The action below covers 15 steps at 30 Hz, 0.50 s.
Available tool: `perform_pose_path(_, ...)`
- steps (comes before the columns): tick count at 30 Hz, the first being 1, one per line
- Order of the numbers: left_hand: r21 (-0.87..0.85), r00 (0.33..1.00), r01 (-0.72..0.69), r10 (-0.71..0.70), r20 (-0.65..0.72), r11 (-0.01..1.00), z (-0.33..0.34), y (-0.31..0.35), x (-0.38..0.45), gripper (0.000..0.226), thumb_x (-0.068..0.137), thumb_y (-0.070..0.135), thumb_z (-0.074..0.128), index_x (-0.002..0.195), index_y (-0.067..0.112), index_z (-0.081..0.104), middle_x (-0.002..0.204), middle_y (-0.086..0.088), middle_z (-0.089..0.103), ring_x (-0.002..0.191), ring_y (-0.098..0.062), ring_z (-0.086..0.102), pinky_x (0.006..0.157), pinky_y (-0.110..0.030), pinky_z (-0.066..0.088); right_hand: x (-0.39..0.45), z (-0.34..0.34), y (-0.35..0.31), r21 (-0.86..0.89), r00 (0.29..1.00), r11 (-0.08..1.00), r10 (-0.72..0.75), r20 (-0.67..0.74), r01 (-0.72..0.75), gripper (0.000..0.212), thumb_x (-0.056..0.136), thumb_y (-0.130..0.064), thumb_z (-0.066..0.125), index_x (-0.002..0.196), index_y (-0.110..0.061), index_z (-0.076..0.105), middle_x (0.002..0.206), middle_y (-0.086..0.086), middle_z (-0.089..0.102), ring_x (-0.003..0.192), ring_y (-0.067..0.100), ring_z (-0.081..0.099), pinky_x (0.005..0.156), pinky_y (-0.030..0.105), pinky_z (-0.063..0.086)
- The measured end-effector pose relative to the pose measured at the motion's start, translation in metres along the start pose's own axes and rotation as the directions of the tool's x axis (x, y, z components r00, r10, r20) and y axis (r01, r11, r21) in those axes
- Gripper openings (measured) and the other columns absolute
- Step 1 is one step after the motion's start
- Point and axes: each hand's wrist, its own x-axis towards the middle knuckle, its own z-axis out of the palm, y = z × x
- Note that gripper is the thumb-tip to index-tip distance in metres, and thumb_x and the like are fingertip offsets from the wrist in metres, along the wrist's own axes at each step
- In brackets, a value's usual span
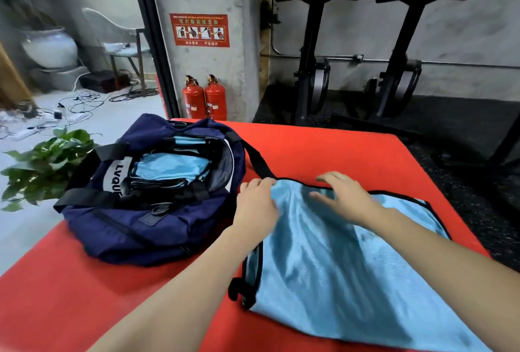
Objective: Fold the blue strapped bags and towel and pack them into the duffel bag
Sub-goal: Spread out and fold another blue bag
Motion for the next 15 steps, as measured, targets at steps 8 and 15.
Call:
perform_pose_path(8, 0.237, 0.952, 0.07, -0.136, 0.276, 0.969, 0.046, 0.083, -0.153, 0.066, 0.092, 0.053, 0.038, 0.154, 0.032, 0.031, 0.165, -0.017, 0.01, 0.151, -0.043, 0.009, 0.119, -0.058, 0.016, -0.114, -0.018, 0.1, -0.229, 0.942, 0.936, 0.303, 0.143, -0.266, 0.094, 0.078, -0.087, 0.011, 0.159, -0.039, 0.012, 0.168, -0.009, 0.006, 0.154, 0.013, 0.002, 0.125, 0.041, 0.002)
perform_pose_path(15, 0.338, 0.929, 0.123, -0.228, 0.293, 0.933, 0.047, 0.053, -0.162, 0.108, 0.069, 0.089, -0.011, 0.159, 0.034, 0.009, 0.165, -0.023, -0.005, 0.15, -0.046, -0.01, 0.12, -0.057, 0.01, -0.146, -0.012, 0.103, -0.207, 0.917, 0.908, 0.389, 0.091, -0.364, 0.087, 0.085, -0.084, 0.006, 0.159, -0.039, 0.001, 0.168, -0.01, -0.003, 0.154, 0.013, -0.007, 0.124, 0.042, -0.003)
